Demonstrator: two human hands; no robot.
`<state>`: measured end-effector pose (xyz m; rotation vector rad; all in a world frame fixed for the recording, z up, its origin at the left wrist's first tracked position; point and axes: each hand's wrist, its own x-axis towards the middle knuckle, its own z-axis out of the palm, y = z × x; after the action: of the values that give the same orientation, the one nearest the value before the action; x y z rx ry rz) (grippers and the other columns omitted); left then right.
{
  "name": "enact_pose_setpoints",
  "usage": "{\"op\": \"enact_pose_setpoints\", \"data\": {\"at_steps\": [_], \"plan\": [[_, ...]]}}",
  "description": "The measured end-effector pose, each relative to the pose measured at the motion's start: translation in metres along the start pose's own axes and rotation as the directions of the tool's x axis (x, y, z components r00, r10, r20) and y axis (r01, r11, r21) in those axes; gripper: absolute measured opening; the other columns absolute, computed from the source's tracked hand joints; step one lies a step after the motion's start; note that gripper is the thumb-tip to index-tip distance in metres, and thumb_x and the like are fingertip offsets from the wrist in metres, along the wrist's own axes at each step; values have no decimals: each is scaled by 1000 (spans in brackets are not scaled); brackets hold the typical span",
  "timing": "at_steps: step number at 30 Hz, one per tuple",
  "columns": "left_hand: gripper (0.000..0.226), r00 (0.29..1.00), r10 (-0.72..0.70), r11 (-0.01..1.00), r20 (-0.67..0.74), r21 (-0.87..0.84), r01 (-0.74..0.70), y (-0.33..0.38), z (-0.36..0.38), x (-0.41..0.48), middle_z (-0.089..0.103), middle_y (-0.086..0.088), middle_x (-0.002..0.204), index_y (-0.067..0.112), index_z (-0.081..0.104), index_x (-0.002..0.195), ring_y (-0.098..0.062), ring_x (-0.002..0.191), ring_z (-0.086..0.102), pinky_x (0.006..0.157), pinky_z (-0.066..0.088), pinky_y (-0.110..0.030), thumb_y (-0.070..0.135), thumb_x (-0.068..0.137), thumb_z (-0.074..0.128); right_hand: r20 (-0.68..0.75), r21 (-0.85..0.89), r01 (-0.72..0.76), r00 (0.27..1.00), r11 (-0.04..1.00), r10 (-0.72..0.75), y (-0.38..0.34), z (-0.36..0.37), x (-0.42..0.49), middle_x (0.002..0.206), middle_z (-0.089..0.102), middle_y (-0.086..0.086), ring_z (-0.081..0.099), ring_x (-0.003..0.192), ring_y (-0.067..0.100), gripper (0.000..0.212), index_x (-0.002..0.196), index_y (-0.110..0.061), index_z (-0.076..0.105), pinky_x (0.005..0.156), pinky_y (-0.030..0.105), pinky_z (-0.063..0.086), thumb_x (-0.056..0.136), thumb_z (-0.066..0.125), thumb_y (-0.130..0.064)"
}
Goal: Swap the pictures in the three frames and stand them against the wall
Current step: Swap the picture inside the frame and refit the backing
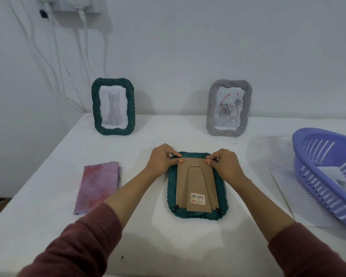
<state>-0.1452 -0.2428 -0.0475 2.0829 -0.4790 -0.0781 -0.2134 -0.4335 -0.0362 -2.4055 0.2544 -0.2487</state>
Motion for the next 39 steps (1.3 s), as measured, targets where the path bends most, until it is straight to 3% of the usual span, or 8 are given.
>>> {"op": "enact_pose_setpoints", "data": {"at_steps": [4,7,12,16,22,30,34,39], "plan": [[22,1000,-8,1000,-2,4,8,-1,0,0,53,11,76,3,73,94,-2,67,46,60,38,-1,11,74,75,-12,32,-17,1000,999,18,0,2,0,108,68,17,59,98,22,19,102,-1,70,79,17,35,85,62,-6],[19,999,-35,999,-18,-8,35,0,1,-6,56,10,79,5,73,95,-2,72,49,68,38,-4,15,79,70,-23,91,-37,999,995,39,4,3,-3,106,68,16,56,89,15,20,103,-2,70,72,7,37,85,63,-7],[32,987,-162,978,-19,-134,158,8,-8,-20,53,1,111,17,60,121,-16,102,53,92,45,-30,29,92,54,16,536,-161,983,829,181,18,-19,-19,95,64,10,58,84,15,34,120,-1,59,77,11,48,86,59,1],[18,963,-266,953,45,-139,270,5,-10,-39,58,-6,96,20,66,103,-19,93,56,89,47,-30,14,86,61,124,446,-212,977,870,174,19,-33,-45,77,62,1,53,67,8,28,111,-7,65,58,9,45,84,63,-2],[29,976,-218,976,17,32,218,12,-6,-61,65,-12,115,4,64,114,-22,106,59,87,41,-17,2,86,57,68,246,-174,984,953,162,17,-18,-64,64,55,3,52,69,11,30,109,-13,68,60,8,40,80,67,-5],[28,964,-261,965,44,23,260,29,-10,-67,64,-12,119,4,63,116,-24,110,59,94,45,-25,10,89,56,-4,122,-159,987,980,160,-2,-31,-58,87,67,14,58,79,21,25,104,-5,69,81,31,51,80,62,0],[29,963,-268,956,-26,-127,263,53,-14,-66,63,-5,105,7,64,112,-26,98,62,96,50,-38,24,93,50,-51,-156,16,998,988,-24,-39,-77,-48,104,70,13,54,77,12,26,104,-2,70,70,12,37,81,58,-2],[32,963,-268,852,41,-456,257,105,-14,-71,60,-7,98,12,51,125,-21,83,61,82,55,-32,24,96,46,45,-312,203,979,928,-199,-83,-91,-50,96,66,32,61,86,42,24,93,12,67,73,35,50,78,52,2]]}}
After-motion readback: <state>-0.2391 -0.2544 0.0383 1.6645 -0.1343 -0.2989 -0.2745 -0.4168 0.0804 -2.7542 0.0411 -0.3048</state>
